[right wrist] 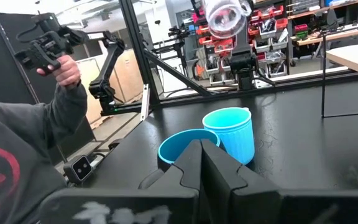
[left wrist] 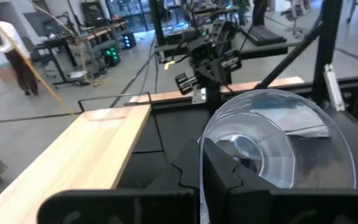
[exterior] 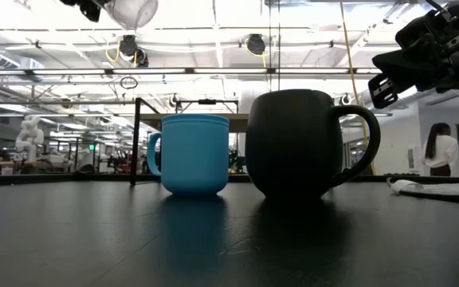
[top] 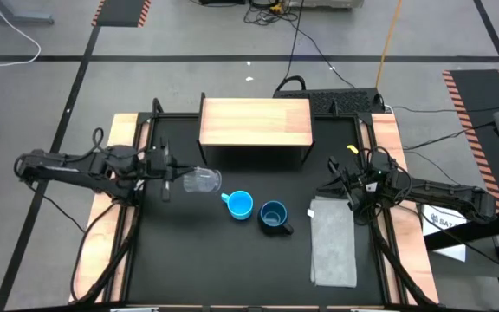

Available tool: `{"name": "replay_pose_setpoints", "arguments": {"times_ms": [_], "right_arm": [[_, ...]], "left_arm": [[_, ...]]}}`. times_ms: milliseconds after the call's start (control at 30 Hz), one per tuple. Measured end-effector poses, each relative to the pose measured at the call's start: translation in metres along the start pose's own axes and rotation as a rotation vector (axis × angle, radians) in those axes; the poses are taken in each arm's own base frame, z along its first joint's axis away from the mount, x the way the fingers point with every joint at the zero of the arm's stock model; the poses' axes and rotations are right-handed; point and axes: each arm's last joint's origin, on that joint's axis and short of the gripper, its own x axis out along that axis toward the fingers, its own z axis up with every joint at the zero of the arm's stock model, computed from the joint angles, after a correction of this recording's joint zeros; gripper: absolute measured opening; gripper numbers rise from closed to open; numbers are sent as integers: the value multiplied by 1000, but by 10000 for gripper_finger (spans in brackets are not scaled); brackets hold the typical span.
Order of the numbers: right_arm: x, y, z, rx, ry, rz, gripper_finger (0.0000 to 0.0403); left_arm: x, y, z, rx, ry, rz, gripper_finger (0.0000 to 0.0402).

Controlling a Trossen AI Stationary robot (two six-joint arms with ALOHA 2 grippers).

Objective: Stack small to large cups/mugs on shelf
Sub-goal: Put the transparent mug on the shelf

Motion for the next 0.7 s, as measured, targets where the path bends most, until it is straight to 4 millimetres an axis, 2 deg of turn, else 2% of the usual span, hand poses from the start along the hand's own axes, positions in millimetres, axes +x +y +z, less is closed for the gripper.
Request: {"name": "replay_pose_setpoints", "arguments": {"times_ms": [367,567,700], "right_arm": [[0,0,-1,-2,6,-2,0],[0,0,-1,-2,6,-2,0],[0,0,-1,-2,6,-1,0]], "left_arm": [[-11,1,-32,-43,-15,66,0],[-11,-2,-54,-57,-11,68,0],[-11,-3,-62,-65,-39,69,0]]}}
